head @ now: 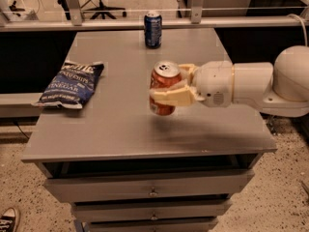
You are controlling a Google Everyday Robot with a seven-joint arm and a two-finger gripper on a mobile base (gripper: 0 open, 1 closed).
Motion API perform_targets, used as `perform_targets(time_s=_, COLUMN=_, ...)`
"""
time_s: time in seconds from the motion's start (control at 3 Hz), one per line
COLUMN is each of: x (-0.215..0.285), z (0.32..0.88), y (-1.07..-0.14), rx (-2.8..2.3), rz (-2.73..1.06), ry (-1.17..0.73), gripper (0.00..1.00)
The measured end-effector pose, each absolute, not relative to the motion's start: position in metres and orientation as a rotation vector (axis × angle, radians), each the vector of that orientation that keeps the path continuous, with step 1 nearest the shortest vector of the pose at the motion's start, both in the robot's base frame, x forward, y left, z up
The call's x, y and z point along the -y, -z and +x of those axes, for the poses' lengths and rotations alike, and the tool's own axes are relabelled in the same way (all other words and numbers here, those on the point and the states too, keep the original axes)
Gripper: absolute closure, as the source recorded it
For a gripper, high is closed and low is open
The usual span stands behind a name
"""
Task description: Pick coke can
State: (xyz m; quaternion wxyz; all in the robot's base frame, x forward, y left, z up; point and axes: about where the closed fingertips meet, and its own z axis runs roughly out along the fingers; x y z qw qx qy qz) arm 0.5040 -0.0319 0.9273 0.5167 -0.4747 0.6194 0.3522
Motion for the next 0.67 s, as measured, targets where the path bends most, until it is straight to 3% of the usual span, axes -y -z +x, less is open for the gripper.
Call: perform_targets(time_s=0.67, x=0.0632, z=0.5134, y=-0.9780, rx=-1.452, rz=-1.120, ry=-0.792, gripper=1.00)
